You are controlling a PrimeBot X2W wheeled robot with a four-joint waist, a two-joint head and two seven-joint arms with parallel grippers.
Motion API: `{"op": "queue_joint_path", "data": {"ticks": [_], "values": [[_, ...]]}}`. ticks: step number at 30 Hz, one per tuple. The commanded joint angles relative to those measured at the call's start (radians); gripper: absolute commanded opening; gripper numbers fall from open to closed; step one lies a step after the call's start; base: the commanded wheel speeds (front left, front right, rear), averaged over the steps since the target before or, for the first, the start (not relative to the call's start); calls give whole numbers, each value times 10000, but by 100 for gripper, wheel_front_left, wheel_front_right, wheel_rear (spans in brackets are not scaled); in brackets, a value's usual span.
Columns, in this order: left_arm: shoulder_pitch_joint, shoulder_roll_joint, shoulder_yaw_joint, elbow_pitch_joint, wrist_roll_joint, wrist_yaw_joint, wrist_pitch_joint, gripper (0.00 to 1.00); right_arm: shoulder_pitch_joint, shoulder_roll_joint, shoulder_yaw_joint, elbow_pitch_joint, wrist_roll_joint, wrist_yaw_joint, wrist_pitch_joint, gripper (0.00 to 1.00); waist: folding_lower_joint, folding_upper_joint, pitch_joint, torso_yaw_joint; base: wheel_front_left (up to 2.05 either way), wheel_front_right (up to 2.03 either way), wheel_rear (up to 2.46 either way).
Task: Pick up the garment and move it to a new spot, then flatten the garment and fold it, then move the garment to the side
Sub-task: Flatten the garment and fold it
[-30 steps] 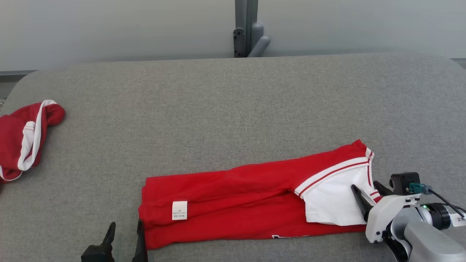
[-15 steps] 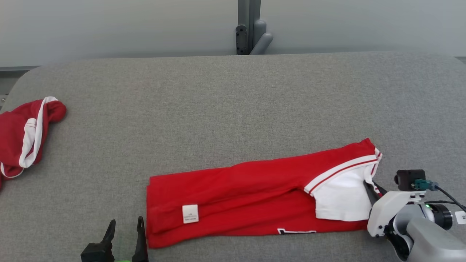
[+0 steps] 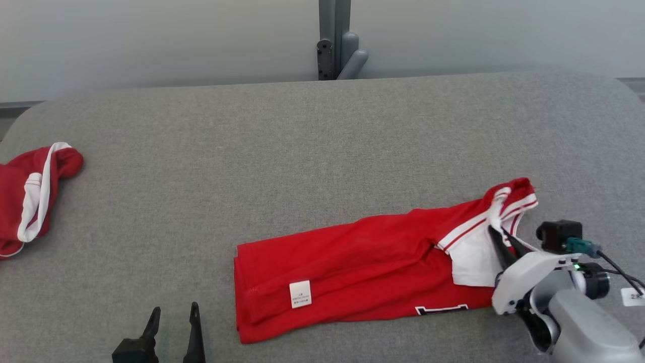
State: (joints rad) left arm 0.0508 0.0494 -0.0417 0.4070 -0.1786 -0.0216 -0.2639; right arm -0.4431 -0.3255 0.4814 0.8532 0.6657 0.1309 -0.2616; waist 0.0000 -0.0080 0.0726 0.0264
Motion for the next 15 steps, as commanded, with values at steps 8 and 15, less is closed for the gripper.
{"op": "queue_joint_path", "data": {"ticks": [8, 15], "values": [[-30, 27, -319, 33, -170, -6, -3, 100, 801, -360, 1460, -3555, 932, -3, 1667, 0, 0, 80, -184, -151, 0, 0, 0], [-289, 27, -902, 124, -230, -39, -3, 100, 987, 81, 2769, -5118, 868, -1, 3130, 0, 0, 80, -209, 671, 0, 0, 0]]}}
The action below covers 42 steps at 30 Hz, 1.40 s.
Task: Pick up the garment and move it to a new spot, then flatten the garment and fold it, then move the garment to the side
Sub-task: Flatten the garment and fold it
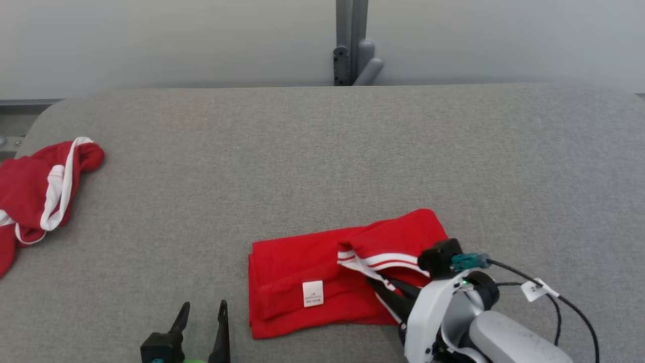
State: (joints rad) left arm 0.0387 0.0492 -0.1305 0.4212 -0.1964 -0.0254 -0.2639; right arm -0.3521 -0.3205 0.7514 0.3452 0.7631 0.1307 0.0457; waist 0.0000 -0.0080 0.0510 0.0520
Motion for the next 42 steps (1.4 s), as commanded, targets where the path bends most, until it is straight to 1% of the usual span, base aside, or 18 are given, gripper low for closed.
{"op": "queue_joint_path", "data": {"ticks": [1, 4, 7, 8, 9, 14, 15, 16, 17, 19, 22, 24, 26, 31, 32, 38, 42], "values": [[-166, 30, -95, -10, -69, 13, -3, 100, -4, 163, 263, -85, -165, -1, 192, 0, 0, 80, 24, 589, 0, 0, 0], [-163, 29, -366, 87, -67, -35, -3, 100, -297, 572, 660, 59, -350, -1, 417, 0, 0, 80, 50, 1228, 0, 0, 0], [-96, 27, -544, 175, -101, -39, -3, 100, -578, 1030, 829, 507, -554, -1, 390, 0, 0, 80, 69, 1865, 0, 0, 0], [-80, 30, -621, 193, -118, -41, -2, 100, -677, 1145, 775, 702, -627, -1, 318, 0, 0, 80, 81, 2104, 0, 0, 0], [5, 32, -710, 219, -149, -15, -2, 100, -896, 1419, 662, 1131, -782, 1, 134, 0, 0, 80, 84, 2512, 0, 0, 0], [118, 29, -751, 270, -102, 5, -2, 100, -1316, 1928, 402, 2222, -998, -1, -247, 0, 0, 80, 107, 3245, 0, 0, 0], [139, 26, -729, 272, -94, 17, -2, 100, -1379, 2016, 341, 2409, -993, 1, -347, 18, 0, 80, 109, 3326, 0, 0, 0], [152, 26, -711, 271, -92, 23, -2, 100, -1477, 2080, 270, 2564, -1025, 1, -505, 79, 0, 80, 106, 3383, 0, 0, 0], [149, 27, -688, 268, -89, 26, -2, 100, -1550, 2136, 222, 2704, -1027, 1, -628, 100, 0, 80, 106, 3413, 0, 0, 0], [178, 27, -631, 234, -121, 67, -2, 100, -1665, 2252, 78, 2821, -882, -1, -1041, 100, 0, 80, 97, 3397, 0, 0, 0], [272, 27, -443, 194, -174, 144, -2, 100, -1775, 2346, 6, 2584, -533, -1, -1593, 100, 0, 80, 52, 3106, 0, 0, 0], [284, 26, -323, 133, -172, 181, -2, 100, -1910, 2232, -104, 2352, -390, -1, -1965, 100, 0, 80, 15, 2803, 0, 0, 0], [272, 24, -221, 81, -131, 186, -2, 100, -1936, 1961, -342, 2248, -366, -2, -2331, 100, 0, 80, -27, 2495, 0, 0, 0], [171, 24, 43, -122, -60, 217, -4, 100, -1687, 1408, -1334, 2393, -934, -2, -2934, 100, 0, 80, -139, 1715, 0, 0, 0], [171, 24, 43, -122, -60, 217, -4, 100, -1687, 1408, -1334, 2393, -934, -2, -2934, 100, 0, 80, -139, 1715, 0, 0, 0], [151, 29, 276, -314, 28, 239, -2, 100, -602, 1013, -2828, 2764, -1827, -1, -3111, 100, 0, 80, -289, 924, 0, 0, 0], [238, 27, 471, -416, 86, 234, -2, 100, 446, 991, -3861, 2516, -2531, -1, -3112, 100, 0, 80, -363, 445, 0, 0, 0]]}}
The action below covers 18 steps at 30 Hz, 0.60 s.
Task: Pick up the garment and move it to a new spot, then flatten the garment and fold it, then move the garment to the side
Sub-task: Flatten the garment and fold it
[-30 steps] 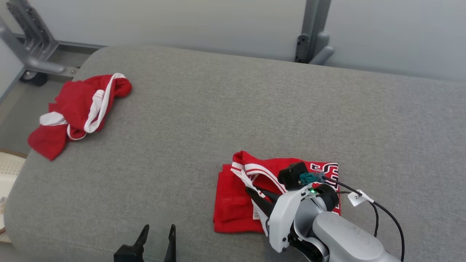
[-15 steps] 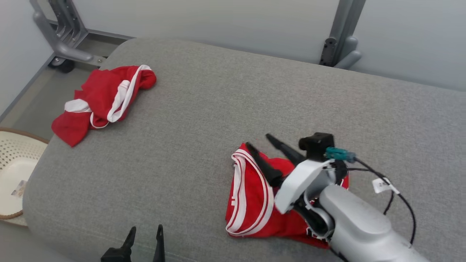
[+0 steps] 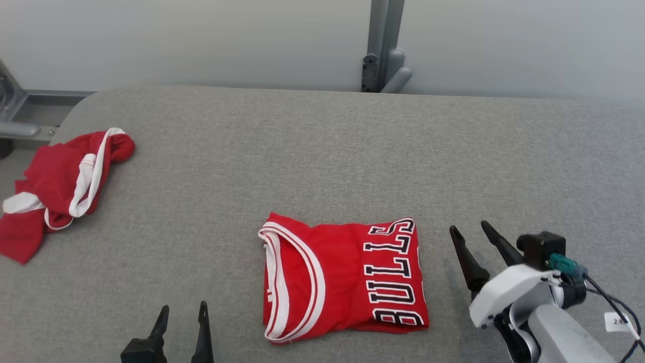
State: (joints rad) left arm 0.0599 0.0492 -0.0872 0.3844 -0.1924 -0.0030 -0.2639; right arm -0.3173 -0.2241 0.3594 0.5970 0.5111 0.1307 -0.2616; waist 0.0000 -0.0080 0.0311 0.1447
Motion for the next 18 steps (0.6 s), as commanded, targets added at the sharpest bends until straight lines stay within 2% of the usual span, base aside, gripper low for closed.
{"op": "queue_joint_path", "data": {"ticks": [1, 8, 18], "values": [[54, 30, 78, -57, 40, 4, -2, 100, 352, 64, -191, -82, -164, -1, -39, 100, 0, 80, -180, -590, 0, 0, 0], [85, 30, 270, -81, 131, -50, -2, 100, 1790, 478, -1438, -641, -1432, -1, -43, 100, 0, 80, -240, -1148, 0, 0, 0], [-20, 30, 666, -162, 392, -137, -2, 100, 2277, 1071, -2586, -2096, -2672, -2, -42, 100, 0, 80, -478, -1400, 0, 0, 0]]}}
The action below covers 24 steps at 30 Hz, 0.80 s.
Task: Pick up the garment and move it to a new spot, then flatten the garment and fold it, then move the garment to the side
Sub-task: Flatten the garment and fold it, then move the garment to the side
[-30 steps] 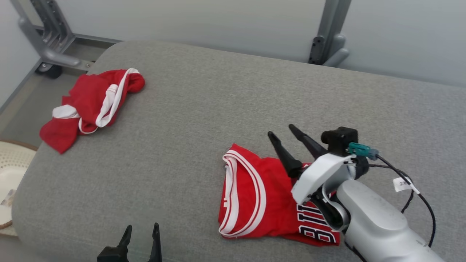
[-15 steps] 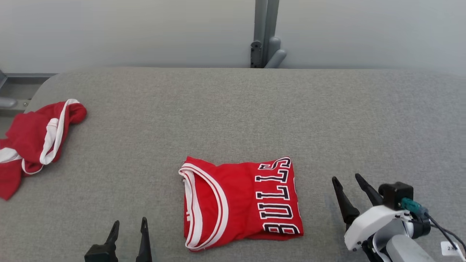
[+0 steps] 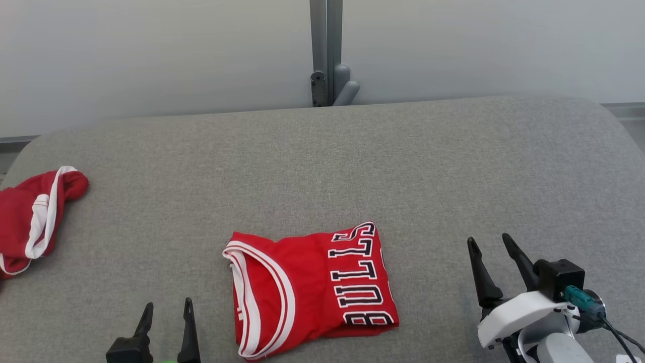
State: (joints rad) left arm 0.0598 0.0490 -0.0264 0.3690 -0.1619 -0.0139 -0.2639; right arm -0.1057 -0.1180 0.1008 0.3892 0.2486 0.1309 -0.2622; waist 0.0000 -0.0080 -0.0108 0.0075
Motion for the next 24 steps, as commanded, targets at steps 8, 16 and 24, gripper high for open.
{"op": "queue_joint_path", "data": {"ticks": [8, 16, 24], "values": [[326, 32, 321, -199, 157, -101, -2, 100, 464, 303, -78, -501, -382, -4, -34, 100, 0, 80, -434, -176, 0, 0, 0], [495, 32, 360, -351, 235, -147, -2, 100, 684, 448, -185, -573, -333, -4, -34, 100, 0, 80, -485, -241, 0, 0, 0], [439, 32, 292, -400, 280, -172, -2, 100, 706, 486, -164, -495, -355, -4, -34, 100, 0, 80, -405, -219, 0, 0, 0]]}}
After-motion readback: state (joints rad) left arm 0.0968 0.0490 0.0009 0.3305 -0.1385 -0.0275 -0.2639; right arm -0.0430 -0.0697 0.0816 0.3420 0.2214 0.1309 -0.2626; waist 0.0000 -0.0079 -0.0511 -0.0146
